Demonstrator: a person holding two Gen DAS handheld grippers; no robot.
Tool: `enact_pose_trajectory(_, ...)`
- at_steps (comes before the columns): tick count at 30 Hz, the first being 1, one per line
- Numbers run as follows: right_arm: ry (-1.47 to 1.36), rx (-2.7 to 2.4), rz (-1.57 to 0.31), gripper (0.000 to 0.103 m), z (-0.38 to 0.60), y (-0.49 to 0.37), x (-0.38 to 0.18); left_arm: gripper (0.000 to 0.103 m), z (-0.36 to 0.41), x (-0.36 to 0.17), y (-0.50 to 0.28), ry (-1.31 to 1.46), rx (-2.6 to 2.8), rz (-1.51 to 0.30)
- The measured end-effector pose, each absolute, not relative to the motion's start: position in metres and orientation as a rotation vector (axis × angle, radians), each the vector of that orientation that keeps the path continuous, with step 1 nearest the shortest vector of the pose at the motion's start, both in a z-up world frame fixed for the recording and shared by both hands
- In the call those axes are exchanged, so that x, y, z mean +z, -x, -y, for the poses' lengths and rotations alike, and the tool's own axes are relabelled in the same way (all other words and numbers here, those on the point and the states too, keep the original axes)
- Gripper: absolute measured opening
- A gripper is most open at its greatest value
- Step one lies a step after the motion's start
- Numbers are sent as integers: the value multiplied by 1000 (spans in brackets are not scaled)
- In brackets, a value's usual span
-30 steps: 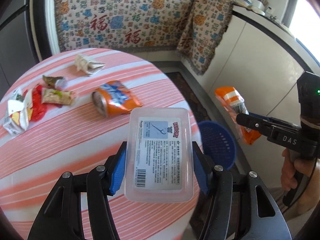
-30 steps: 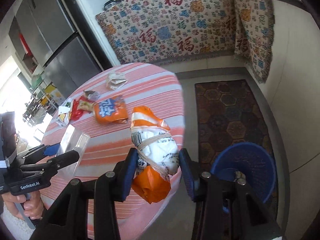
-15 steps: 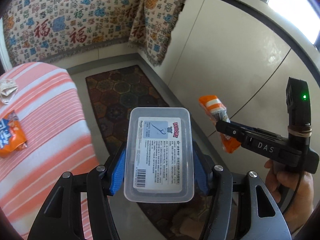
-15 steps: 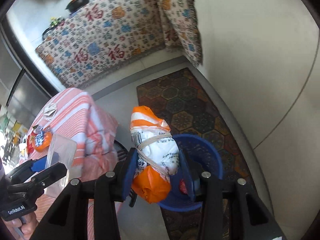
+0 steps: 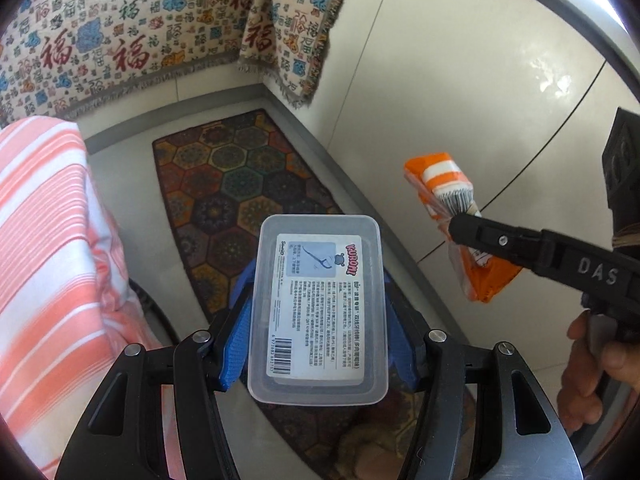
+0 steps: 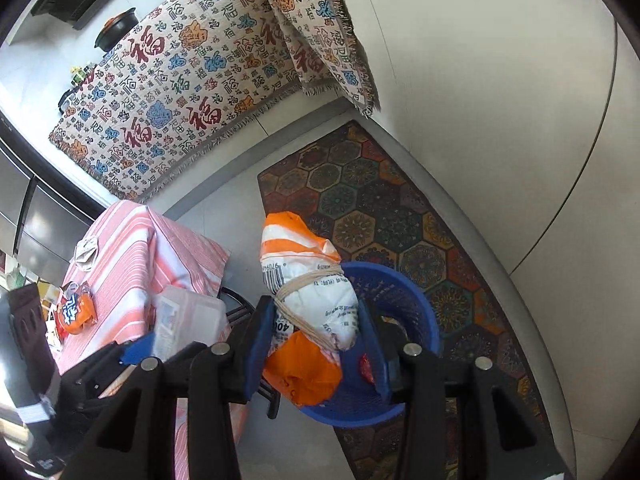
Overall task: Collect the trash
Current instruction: 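Carry both items over the blue wastebasket and open both tools to drop them, then return both tools to the table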
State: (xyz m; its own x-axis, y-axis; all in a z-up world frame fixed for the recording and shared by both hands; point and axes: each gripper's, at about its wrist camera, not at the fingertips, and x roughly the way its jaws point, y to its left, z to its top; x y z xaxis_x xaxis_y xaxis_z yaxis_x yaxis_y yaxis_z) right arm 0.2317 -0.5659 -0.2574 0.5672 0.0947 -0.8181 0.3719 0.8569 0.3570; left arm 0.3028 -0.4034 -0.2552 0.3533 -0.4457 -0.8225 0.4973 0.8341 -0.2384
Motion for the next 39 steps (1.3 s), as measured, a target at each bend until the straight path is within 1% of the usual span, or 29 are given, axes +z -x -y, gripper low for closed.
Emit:
enact_pose_trajectory(4,-566,-180,-944,48,571,-231,-257,63,415,-263,-305,-52,-638,-1053)
enact_pose_trajectory(5,-577,-180,-938,57,573,-232,-257,63,417,-264,-306,-49,-646,-1062)
enact_pose_trajectory(6,-585,-187,-929,64,574,-232,-257,68,419,-265,-306,-46,-653,-1073)
enact_pose_trajectory(7,-592,-190,-922,64,577,-231,-256,80,419,-265,-307,-44,-648,-1074)
enact_pose_trajectory(9,-599,-201,-904,64,582,-229,-253,85,417,-258,-304,-31,-629,-1039)
enact_pose_trajectory(16,-470,-263,-806,64,576,-220,-225,87,381,-215,-280,-40,-616,-955)
enact_pose_trajectory(19,-413,-256,-779,64,564,-222,-214,94,346,-192,-261,-36,-600,-914)
enact_pose_trajectory(21,-379,-242,-761,64,552,-223,-207,96,318,-183,-248,-43,-567,-902)
enact_pose_trajectory(24,-329,-198,-744,64,526,-226,-199,96,272,-182,-231,-68,-509,-914)
enact_pose_trajectory(32,-205,9,-764,64,409,-233,-200,96,131,-215,-213,-45,-233,-975)
enact_pose_trajectory(39,-27,237,-857,64,274,-232,-231,96,34,-241,-218,21,-27,-983)
